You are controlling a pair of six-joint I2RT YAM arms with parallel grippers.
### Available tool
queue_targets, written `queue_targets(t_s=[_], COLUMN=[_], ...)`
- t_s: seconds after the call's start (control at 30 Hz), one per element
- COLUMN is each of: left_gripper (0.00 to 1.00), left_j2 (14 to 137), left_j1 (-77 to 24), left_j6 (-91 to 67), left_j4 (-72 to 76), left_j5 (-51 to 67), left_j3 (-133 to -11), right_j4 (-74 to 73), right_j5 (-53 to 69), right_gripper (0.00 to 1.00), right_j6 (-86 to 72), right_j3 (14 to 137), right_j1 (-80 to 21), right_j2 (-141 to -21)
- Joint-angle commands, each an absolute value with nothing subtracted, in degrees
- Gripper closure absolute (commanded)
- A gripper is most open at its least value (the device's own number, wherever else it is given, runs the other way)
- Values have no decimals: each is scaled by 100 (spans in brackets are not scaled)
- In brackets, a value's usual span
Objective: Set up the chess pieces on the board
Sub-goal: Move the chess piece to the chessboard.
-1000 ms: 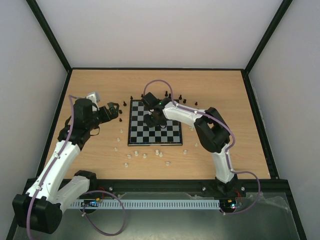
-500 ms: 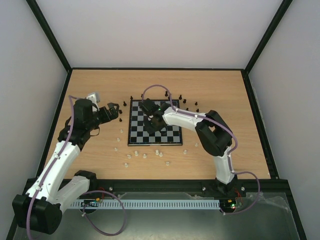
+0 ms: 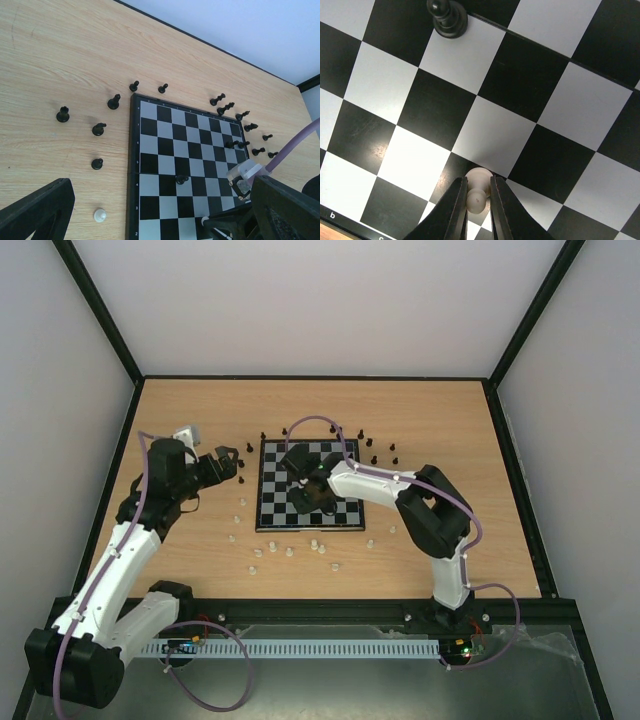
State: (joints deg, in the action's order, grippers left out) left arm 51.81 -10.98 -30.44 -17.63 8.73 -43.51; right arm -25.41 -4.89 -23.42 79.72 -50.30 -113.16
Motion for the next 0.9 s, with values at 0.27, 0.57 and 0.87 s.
queue_targets(t_s=[0.27, 0.57, 0.87], left_gripper=[0, 0, 1], left_j2=[5124, 5157, 5133], left_j1=[-1120, -1124, -1125], left_j6=[-3057, -3059, -3086], left_j4=[-1820, -1823, -1946], left_j5=[811, 811, 713], left_j3=[-4313, -4377, -4512], right_j4=[-2955, -2988, -3037], right_j5=[-416, -364, -584], right_gripper=[85, 74, 48], right_j6=[-2424, -2400, -2285], right_j3=[7758, 7901, 8117], right_j1=[-5177, -5178, -5177], right_j2=[-11238, -10953, -10571])
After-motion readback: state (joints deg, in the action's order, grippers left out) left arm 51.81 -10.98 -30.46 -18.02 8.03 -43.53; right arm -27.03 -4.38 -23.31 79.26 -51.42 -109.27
